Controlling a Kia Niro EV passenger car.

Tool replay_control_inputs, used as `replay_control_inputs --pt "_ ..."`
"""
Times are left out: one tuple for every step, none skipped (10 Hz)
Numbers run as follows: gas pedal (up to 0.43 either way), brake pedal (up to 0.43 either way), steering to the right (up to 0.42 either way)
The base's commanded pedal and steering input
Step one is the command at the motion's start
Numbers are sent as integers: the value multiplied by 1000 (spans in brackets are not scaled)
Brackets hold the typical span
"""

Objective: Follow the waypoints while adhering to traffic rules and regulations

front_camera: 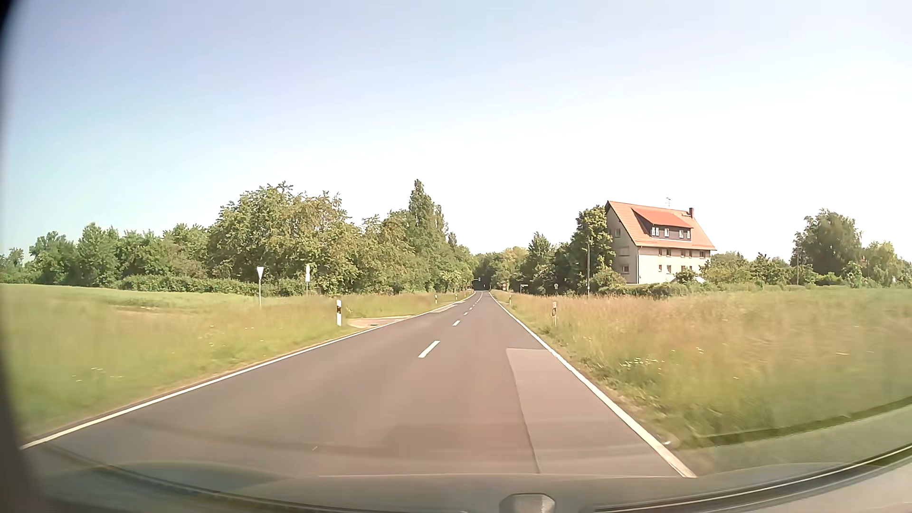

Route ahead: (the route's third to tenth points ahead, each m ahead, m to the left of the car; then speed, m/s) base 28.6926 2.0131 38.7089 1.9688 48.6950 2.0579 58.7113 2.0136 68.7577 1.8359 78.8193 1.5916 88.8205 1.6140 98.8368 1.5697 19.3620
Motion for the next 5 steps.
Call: replay_control_inputs --pt "39 18 0" --pt "39 18 0" --pt "39 18 0" --pt "39 18 0" --pt "39 18 0"
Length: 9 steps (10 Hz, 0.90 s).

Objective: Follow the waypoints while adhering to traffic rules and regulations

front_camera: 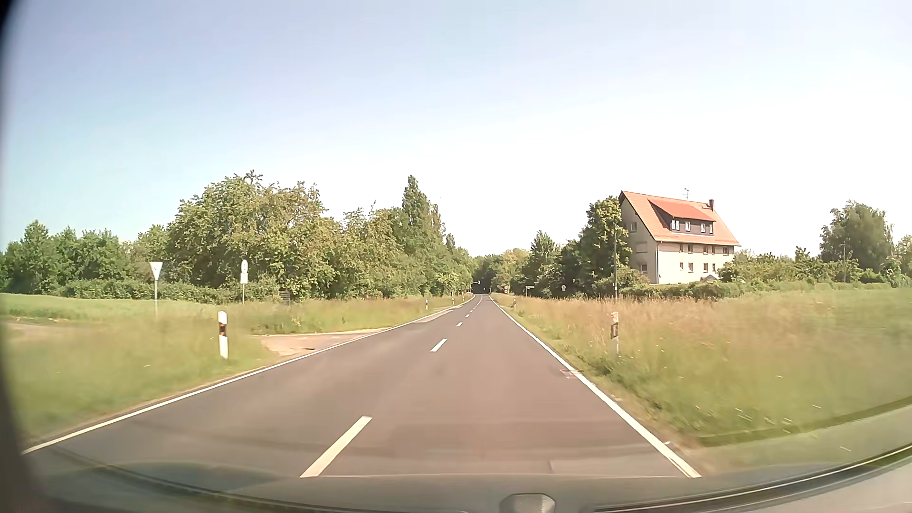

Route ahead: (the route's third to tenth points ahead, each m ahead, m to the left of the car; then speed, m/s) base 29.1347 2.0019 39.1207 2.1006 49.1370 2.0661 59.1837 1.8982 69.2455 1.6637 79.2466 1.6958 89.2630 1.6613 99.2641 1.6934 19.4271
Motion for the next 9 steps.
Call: replay_control_inputs --pt "39 18 0" --pt "39 18 0" --pt "39 18 0" --pt "39 18 0" --pt "39 18 0" --pt "39 18 0" --pt "39 18 0" --pt "39 18 0" --pt "39 18 0"
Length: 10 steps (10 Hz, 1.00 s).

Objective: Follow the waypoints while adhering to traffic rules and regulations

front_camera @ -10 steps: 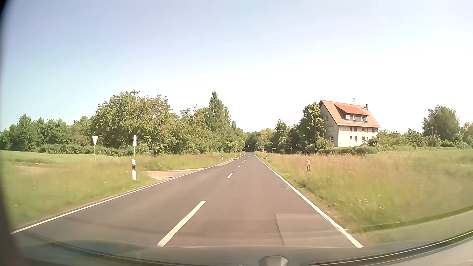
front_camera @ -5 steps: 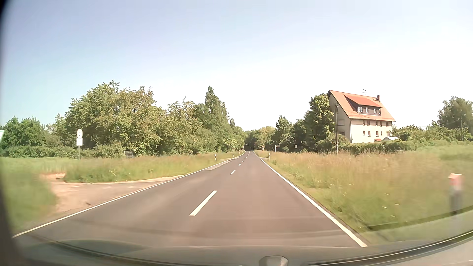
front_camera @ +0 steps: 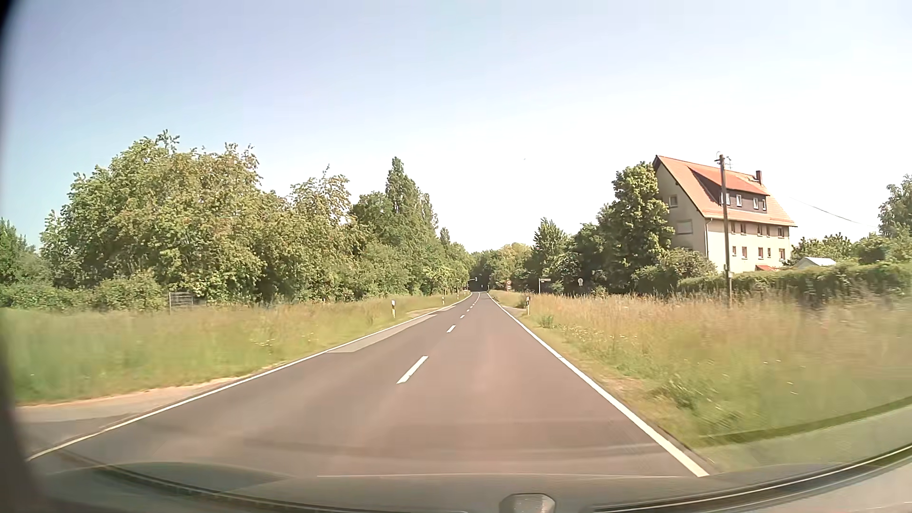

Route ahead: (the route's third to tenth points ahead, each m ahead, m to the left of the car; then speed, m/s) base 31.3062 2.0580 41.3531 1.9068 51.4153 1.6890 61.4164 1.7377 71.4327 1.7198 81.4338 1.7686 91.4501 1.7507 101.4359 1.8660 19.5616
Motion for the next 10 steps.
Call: replay_control_inputs --pt "39 18 0" --pt "39 18 0" --pt "39 18 0" --pt "39 18 -1" --pt "39 18 -2" --pt "39 18 -2" --pt "39 18 -1" --pt "39 18 -1" --pt "39 18 -1" --pt "39 18 -1"
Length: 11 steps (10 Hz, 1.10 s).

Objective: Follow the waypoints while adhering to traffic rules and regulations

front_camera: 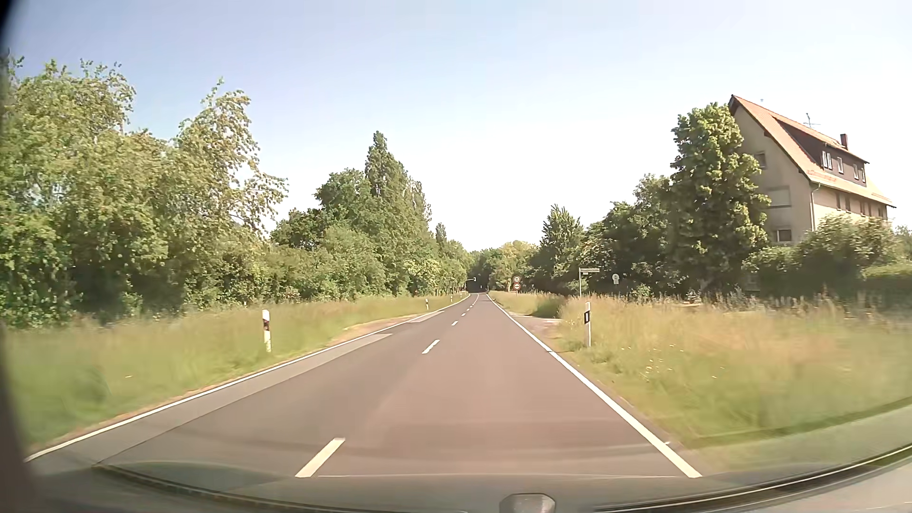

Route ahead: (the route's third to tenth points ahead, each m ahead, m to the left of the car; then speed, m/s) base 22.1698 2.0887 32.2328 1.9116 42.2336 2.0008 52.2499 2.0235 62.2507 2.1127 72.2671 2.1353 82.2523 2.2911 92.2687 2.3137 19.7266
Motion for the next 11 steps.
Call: replay_control_inputs --pt "39 18 -1" --pt "39 18 -1" --pt "39 18 -1" --pt "39 18 -1" --pt "39 18 -1" --pt "39 18 -1" --pt "39 18 -1" --pt "39 18 -1" --pt "39 18 -1" --pt "39 18 -2" --pt "39 18 -2"
